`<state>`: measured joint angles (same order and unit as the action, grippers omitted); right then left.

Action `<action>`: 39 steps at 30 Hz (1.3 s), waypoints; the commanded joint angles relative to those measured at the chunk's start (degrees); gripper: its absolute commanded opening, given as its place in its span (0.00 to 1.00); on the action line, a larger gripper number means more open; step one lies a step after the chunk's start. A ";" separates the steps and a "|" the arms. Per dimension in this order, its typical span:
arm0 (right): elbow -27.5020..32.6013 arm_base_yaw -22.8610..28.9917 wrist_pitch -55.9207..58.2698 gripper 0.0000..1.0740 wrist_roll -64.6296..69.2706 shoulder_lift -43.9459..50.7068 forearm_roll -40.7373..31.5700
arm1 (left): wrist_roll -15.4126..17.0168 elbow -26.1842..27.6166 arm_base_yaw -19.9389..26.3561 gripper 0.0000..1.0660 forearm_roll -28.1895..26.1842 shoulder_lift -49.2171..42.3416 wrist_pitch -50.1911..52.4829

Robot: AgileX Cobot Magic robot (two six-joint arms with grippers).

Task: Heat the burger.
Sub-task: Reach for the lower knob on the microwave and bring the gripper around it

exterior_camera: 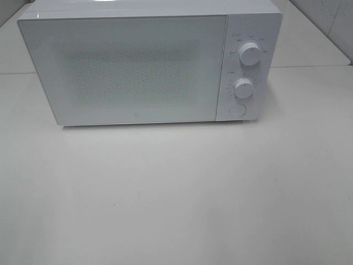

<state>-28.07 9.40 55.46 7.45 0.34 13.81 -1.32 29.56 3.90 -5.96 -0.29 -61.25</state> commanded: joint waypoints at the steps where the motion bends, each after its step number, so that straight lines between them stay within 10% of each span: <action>1: -0.06 -0.17 -0.74 0.69 -0.74 1.55 0.11 | 0.57 0.00 0.11 0.92 -0.11 -1.09 0.00; 39: -2.29 -0.17 -33.69 0.71 -0.74 -35.35 1.89 | 0.57 0.00 0.11 0.92 -0.11 -1.09 0.00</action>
<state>-30.08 9.40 24.24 7.45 -32.83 15.41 -1.32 29.56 3.90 -5.90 -0.29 -61.25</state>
